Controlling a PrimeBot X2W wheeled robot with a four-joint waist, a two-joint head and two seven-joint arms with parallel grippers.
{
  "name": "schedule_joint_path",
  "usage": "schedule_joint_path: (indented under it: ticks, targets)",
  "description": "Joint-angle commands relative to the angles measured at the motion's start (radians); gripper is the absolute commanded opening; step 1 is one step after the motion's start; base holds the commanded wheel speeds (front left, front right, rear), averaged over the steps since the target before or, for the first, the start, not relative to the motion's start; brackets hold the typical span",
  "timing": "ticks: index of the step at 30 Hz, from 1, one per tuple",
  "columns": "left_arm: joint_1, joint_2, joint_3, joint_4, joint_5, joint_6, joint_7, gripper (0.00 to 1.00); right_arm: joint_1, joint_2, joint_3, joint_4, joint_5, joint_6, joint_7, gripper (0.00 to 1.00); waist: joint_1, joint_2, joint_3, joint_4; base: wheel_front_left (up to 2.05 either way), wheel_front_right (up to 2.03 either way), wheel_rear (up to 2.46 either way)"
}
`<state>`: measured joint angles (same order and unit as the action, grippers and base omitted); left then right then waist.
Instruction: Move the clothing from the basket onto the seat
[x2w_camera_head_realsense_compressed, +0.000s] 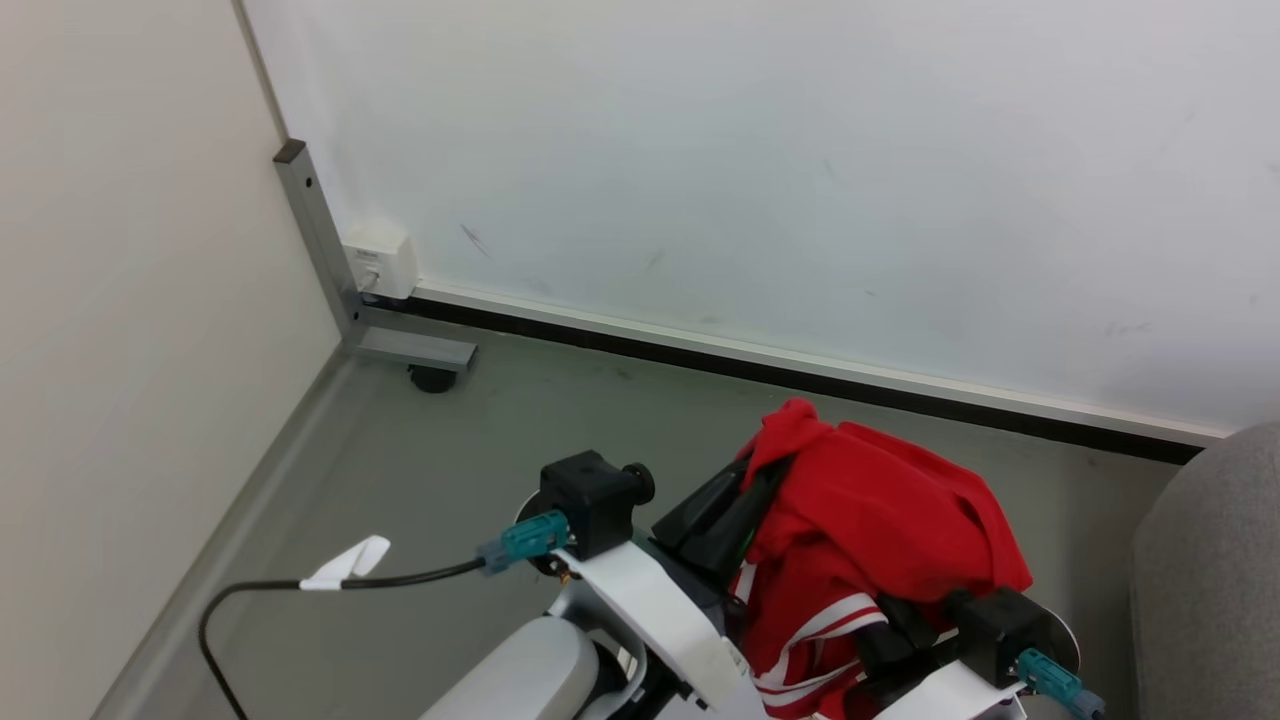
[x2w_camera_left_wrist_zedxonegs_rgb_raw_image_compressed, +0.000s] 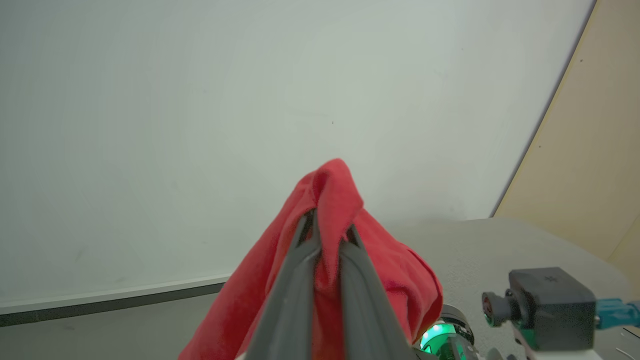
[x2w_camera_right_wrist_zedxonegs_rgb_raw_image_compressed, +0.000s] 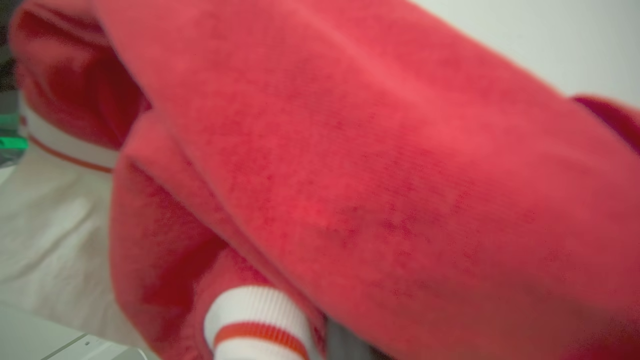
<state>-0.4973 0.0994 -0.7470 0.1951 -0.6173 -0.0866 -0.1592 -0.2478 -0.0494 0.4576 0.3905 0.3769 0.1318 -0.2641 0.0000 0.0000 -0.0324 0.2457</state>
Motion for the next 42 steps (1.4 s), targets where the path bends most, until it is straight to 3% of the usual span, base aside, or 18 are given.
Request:
schedule_joint_path:
  ticks: [1,4,5,6,7,21,32,42]
  targets:
    - [0.01,0.006,0.004,0.003,0.001,0.003,-0.006,0.0,0.007,-0.002,-0.002,-0.005,0.01,-0.002,-0.001,0.0,0.0,0.0,0.002,-0.006,0.0,0.0,0.0]
    - [0.011,0.014,0.01,0.012,0.004,0.01,-0.013,0.02,0.019,-0.002,-0.012,-0.024,0.02,-0.002,-0.001,0.0,0.0,0.0,0.006,-0.019,0.0,0.0,0.0]
    - [0.012,0.017,0.01,0.016,0.003,0.014,-0.011,0.19,0.025,-0.002,-0.018,-0.033,0.026,-0.002,-0.001,0.0,0.0,0.0,0.008,-0.023,0.0,0.0,0.0]
    - [0.014,0.018,0.011,0.02,0.001,0.015,-0.007,0.53,0.03,-0.002,-0.025,-0.041,0.027,-0.002,0.0,0.0,0.0,0.0,0.01,-0.027,0.0,0.0,0.0]
    - [0.015,0.018,0.012,0.022,-0.001,0.017,-0.007,1.0,0.032,-0.002,-0.029,-0.05,0.026,-0.002,0.0,0.0,0.0,0.0,0.013,-0.031,0.0,0.0,0.0]
    - [0.049,0.063,0.035,-0.004,0.001,0.017,-0.065,1.0,0.022,-0.002,-0.121,-0.11,-0.025,-0.002,0.0,0.0,0.0,0.0,0.036,-0.164,0.0,0.0,0.0]
    - [0.066,0.089,0.032,0.009,0.072,0.041,-0.096,1.0,0.022,-0.016,-0.197,-0.122,-0.056,-0.002,-0.001,0.0,0.0,0.0,0.059,-0.346,0.0,0.0,0.0]
    - [0.06,0.092,0.024,0.035,0.113,0.035,-0.104,1.0,0.029,-0.027,-0.269,-0.157,-0.068,-0.002,-0.001,0.0,0.0,0.0,0.1,-0.514,0.0,0.0,0.0]
